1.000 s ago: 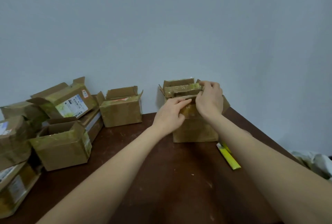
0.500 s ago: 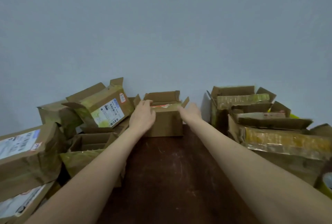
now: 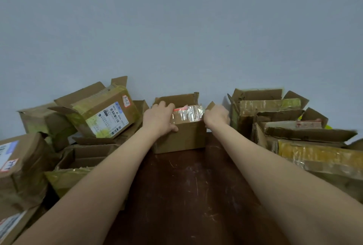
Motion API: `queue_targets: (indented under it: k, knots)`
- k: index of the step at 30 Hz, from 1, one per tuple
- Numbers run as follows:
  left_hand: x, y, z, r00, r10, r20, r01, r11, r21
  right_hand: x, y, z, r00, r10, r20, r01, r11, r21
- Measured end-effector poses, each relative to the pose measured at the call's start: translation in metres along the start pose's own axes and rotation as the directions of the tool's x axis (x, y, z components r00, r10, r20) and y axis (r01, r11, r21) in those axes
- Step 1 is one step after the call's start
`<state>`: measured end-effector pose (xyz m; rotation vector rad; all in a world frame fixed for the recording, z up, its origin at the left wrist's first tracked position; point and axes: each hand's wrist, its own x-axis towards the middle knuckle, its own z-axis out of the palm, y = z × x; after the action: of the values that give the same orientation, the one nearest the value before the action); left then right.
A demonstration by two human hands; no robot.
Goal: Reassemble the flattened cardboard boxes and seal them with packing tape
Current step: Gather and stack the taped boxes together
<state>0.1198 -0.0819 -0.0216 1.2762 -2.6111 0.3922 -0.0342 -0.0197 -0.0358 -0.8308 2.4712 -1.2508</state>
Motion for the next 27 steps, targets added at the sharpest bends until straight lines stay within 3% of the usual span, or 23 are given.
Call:
queue_targets:
  k: [6, 9, 12, 14, 16, 18, 20, 23, 25, 27]
  knots:
    - [-0.033, 0.013, -0.019, 0.941, 0.157, -0.301, -0.138, 0.987, 0.084, -0.03, 0.001, -0.039, 1.0, -0.001, 0.026, 0.001, 1.0, -0.021]
    - [-0.051, 0.017, -0.015, 0.913, 0.259, -0.314, -0.256, 0.965, 0.051, -0.045, -0.008, -0.06, 0.989, -0.145, 0.02, 0.146, 0.984, -0.104]
    - [-0.06, 0.033, -0.007, 0.895, 0.29, -0.339, -0.29, 0.956, 0.05, -0.055, -0.014, -0.08, 0.924, -0.379, -0.046, 0.364, 0.911, -0.194]
    - [-0.063, 0.049, -0.002, 0.914, 0.185, -0.361, -0.229, 0.97, -0.083, -0.06, -0.012, -0.085, 0.855, -0.49, 0.169, 0.519, 0.816, -0.254]
    - [-0.064, 0.061, 0.005, 0.936, 0.086, -0.341, -0.16, 0.967, -0.197, -0.068, -0.005, -0.082, 0.771, -0.451, 0.448, 0.621, 0.689, -0.374]
    - [-0.064, 0.063, 0.012, 0.939, 0.086, -0.332, -0.148, 0.975, -0.168, -0.07, 0.007, -0.076, 0.745, -0.394, 0.537, 0.657, 0.572, -0.492]
    - [-0.065, 0.054, 0.01, 0.929, 0.036, -0.367, -0.084, 0.99, -0.115, -0.067, 0.017, -0.067, 0.745, -0.425, 0.514, 0.667, 0.498, -0.554]
    - [-0.064, 0.035, 0.008, 0.916, -0.117, -0.385, 0.038, 0.977, -0.209, -0.064, 0.02, -0.058, 0.749, -0.5, 0.435, 0.655, 0.461, -0.599]
    - [-0.063, 0.029, 0.007, 0.911, -0.227, -0.343, 0.089, 0.923, -0.376, -0.06, 0.014, -0.054, 0.756, -0.552, 0.352, 0.631, 0.472, -0.616]
    - [-0.053, 0.027, 0.008, 0.896, -0.382, -0.228, 0.173, 0.772, -0.612, -0.052, 0.007, -0.053, 0.752, -0.606, 0.26, 0.606, 0.48, -0.634]
